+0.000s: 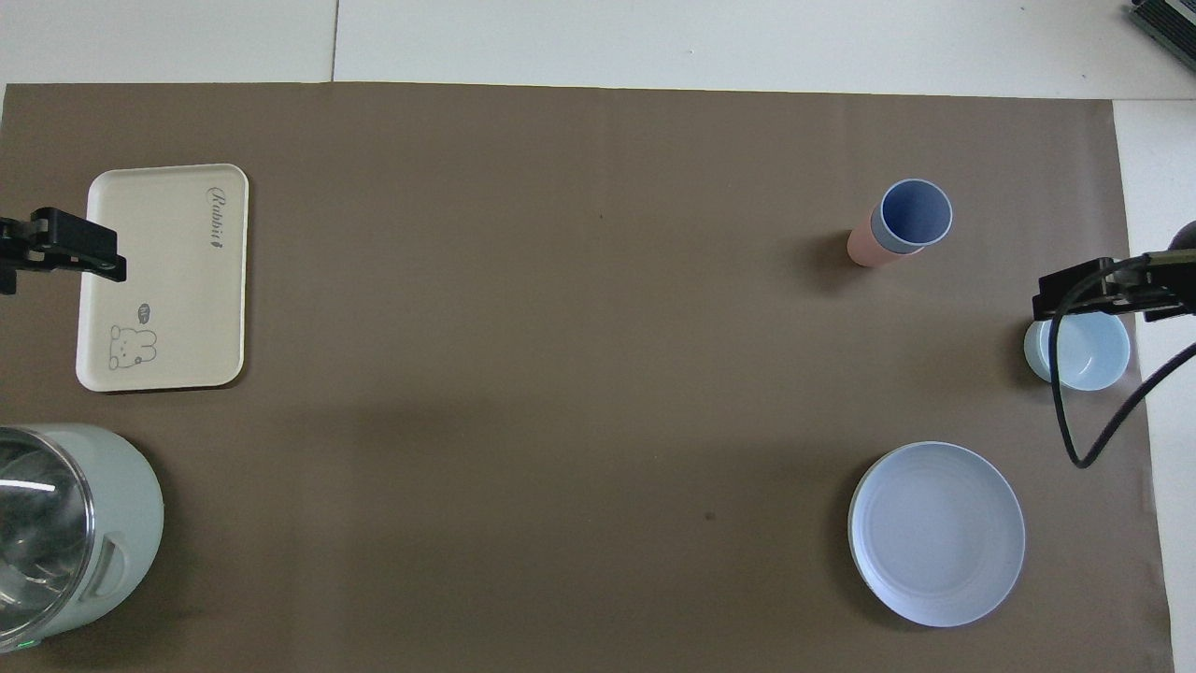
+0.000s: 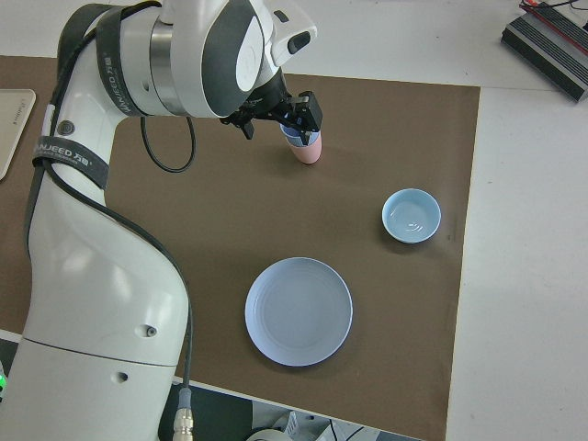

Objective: Place cup on tray
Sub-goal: 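Move the right gripper toward the nested pink and blue cups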

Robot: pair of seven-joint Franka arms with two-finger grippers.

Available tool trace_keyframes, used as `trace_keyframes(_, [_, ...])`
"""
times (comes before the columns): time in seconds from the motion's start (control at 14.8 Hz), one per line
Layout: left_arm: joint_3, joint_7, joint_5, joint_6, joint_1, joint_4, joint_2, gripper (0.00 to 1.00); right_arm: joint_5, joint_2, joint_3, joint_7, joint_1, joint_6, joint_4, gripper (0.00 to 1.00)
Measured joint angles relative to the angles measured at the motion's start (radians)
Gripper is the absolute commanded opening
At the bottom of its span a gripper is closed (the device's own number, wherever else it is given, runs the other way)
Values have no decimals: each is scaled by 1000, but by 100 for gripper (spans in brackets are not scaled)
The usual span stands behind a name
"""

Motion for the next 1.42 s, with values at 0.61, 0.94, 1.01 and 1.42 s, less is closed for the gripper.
trace_keyframes(0.61, [0, 0, 0, 0, 0, 0, 0, 100, 6, 1, -1, 16, -3, 46, -8, 100])
trace_keyframes(0.94, [0, 0, 0, 0, 0, 0, 0, 100, 85, 13, -2, -134, -31, 263, -90, 100])
trace_keyframes(1.01, [0, 0, 0, 0, 0, 0, 0, 100, 104, 16, -2, -215, -48, 303, -117, 100])
trace_keyframes(1.42, [0, 0, 0, 0, 0, 0, 0, 100, 357, 23, -7, -834, -187, 542, -302, 100])
